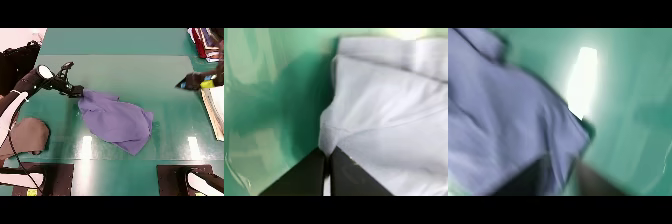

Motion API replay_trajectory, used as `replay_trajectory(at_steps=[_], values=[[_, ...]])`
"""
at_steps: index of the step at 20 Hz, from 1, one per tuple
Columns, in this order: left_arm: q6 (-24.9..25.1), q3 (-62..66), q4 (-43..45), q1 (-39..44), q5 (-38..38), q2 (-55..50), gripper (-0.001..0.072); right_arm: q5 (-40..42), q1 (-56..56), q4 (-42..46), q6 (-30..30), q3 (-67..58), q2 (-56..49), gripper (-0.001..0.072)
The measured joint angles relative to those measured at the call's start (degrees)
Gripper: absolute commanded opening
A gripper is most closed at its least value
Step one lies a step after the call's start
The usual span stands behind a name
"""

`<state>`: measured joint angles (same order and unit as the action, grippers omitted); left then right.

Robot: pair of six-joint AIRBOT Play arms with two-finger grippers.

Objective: Fold the shirts.

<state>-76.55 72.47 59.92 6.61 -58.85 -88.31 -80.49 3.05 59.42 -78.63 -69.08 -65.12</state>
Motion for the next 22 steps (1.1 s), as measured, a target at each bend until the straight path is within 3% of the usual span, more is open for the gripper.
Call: replay_trajectory(at_steps=[3, 9, 10, 13, 17, 22], values=[[0.07, 2.32, 0.00, 0.00, -1.01, 0.00, 0.0026, 1.99, 0.07, 0.74, -0.35, 10.10, -1.11, 0.0432], [0.11, 3.61, 0.02, 0.00, -1.99, 0.00, 0.0026, 11.10, 4.09, -5.20, 0.59, 21.03, -8.57, 0.0431], [0.09, 3.65, 0.04, 0.00, -2.21, 0.00, 0.0026, 12.48, 5.22, -5.73, 0.74, 21.16, -10.03, 0.0379], [0.11, 3.74, 0.07, 0.00, -3.21, 0.00, 0.0024, 15.54, 8.31, -6.47, 0.98, 19.82, -13.90, 0.0011], [-0.35, 3.89, 1.75, 0.00, -4.74, 1.57, 0.0023, 17.38, 9.81, -6.34, 2.71, 16.06, -15.65, 0.0014], [-2.27, 8.31, 8.79, 0.00, -5.07, 12.17, 0.0025, 16.06, 7.30, -2.93, 3.80, 6.12, -7.17, 0.0015]])
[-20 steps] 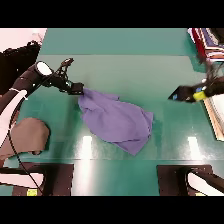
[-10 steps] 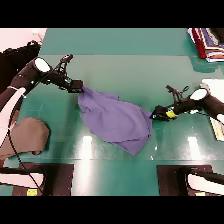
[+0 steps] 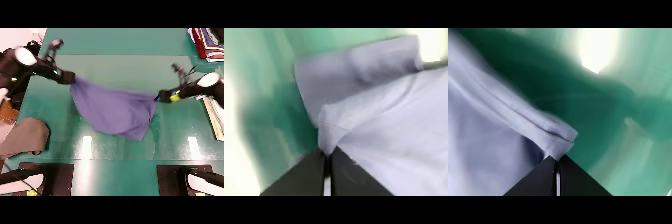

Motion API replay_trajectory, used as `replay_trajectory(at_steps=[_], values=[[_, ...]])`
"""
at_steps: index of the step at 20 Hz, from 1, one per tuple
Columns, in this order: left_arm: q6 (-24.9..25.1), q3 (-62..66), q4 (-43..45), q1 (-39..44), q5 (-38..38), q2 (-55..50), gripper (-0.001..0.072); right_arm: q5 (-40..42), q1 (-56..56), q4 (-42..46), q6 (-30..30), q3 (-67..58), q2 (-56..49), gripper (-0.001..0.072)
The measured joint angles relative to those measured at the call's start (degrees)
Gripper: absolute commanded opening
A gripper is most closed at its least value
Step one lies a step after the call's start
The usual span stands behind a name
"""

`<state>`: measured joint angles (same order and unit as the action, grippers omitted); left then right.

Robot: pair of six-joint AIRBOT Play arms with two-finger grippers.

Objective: Fold the shirts.

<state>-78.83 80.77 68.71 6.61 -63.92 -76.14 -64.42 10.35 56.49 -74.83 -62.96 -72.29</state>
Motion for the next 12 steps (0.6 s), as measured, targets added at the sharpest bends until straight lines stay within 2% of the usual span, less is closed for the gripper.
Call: replay_trajectory(at_steps=[7, 12], values=[[-0.61, 15.74, 2.78, 0.09, -0.90, 20.55, 0.0025, -4.50, -7.85, 1.18, 0.33, -21.22, 18.93, 0.0015], [-1.16, 28.44, -0.11, 0.09, -1.31, 27.54, 0.0024, -5.68, -13.70, 1.55, 0.37, -32.26, 27.93, 0.0015]])
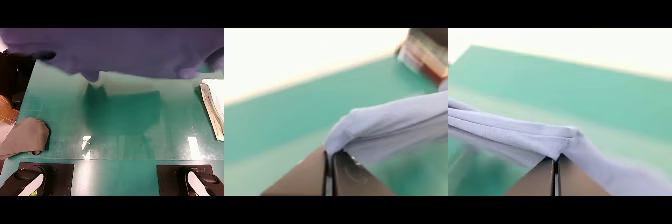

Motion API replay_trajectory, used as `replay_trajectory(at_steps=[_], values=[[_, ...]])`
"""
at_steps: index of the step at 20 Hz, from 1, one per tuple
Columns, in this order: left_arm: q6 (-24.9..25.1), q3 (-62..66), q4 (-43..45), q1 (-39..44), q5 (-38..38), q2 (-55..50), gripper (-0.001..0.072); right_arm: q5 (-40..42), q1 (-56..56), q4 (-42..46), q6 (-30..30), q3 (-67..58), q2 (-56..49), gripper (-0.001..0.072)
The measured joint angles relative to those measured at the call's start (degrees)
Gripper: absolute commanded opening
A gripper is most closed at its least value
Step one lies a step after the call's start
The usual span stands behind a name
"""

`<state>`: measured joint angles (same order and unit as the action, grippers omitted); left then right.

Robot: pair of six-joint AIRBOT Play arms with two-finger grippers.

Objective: Fold the shirts.

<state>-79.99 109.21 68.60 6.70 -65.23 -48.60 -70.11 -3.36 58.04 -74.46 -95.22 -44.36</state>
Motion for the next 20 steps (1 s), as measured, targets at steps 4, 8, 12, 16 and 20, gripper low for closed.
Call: replay_trajectory(at_steps=[4, 8, 12, 16, 20], values=[[-0.33, 5.29, -2.91, 0.00, -0.04, 0.85, 0.0024, -3.63, -6.21, 0.04, 0.02, -7.45, 1.36, 0.0014], [-0.26, 4.37, -0.81, 0.00, -1.51, -3.26, 0.0025, -12.09, -9.84, -0.90, -0.70, -14.05, -4.72, 0.0014], [-0.24, 0.33, 1.46, 0.00, -5.75, -13.68, 0.0026, -17.40, -7.80, -0.72, -1.75, -12.46, -14.51, 0.0014], [-0.07, -2.64, 2.58, 0.00, -9.20, -27.04, 0.0026, -15.19, -1.97, 4.13, -2.03, -4.35, -26.14, 0.0014], [0.57, -3.61, 4.92, -0.09, -7.19, -39.71, 0.0026, -6.93, 3.37, 7.10, -2.08, 1.31, -37.73, 0.0015]])
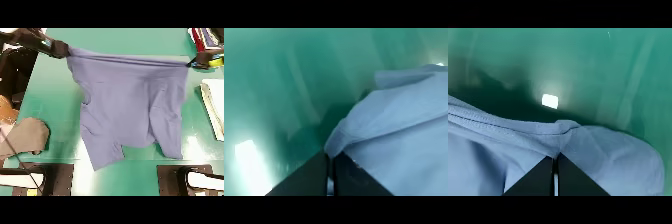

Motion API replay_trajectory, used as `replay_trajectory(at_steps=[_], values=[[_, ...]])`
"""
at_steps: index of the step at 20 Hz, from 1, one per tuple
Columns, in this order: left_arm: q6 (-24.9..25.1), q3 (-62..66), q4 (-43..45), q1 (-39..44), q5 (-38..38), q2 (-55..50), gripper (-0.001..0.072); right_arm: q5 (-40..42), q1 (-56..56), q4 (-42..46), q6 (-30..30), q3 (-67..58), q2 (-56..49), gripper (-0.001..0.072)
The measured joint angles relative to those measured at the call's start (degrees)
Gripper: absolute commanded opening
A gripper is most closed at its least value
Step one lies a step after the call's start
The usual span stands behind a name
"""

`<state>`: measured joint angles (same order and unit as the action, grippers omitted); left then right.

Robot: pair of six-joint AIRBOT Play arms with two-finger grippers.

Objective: Fold the shirts.

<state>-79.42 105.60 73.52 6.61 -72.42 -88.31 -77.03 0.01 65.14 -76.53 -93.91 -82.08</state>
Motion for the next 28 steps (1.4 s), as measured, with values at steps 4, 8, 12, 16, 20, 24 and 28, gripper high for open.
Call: replay_trajectory(at_steps=[4, 8, 12, 16, 20, 24, 28], values=[[0.22, -0.24, 0.68, -0.04, 5.86, -8.13, 0.0027, 7.04, 3.74, 0.96, 0.00, -0.72, -9.44, 0.0016], [-0.55, -0.28, 1.46, -0.11, 8.90, -12.41, 0.0536, 8.57, 5.79, 1.36, -0.35, -5.14, -15.89, 0.0232], [-2.10, 0.61, 2.14, 0.09, 6.97, -13.77, 0.0536, 6.84, 5.88, -0.31, -1.44, -8.66, -18.03, 0.0451], [-4.96, 2.01, 7.32, 0.07, -2.14, -12.57, 0.0536, 1.95, 3.06, -0.85, -2.32, -8.68, -14.51, 0.0451], [-6.71, -2.25, 9.07, -0.07, -7.58, -8.46, 0.0537, -1.27, -0.70, -0.92, -1.27, -0.35, -5.31, 0.0451], [-7.13, -16.57, 9.22, 0.04, -9.88, -0.66, 0.0537, -2.62, -3.58, -1.01, 0.50, 11.67, 5.81, 0.0451], [-8.48, -37.81, 5.44, 0.02, -5.03, 11.34, 0.0537, -1.42, -4.63, -1.11, 1.64, 21.70, 15.30, 0.0451]])
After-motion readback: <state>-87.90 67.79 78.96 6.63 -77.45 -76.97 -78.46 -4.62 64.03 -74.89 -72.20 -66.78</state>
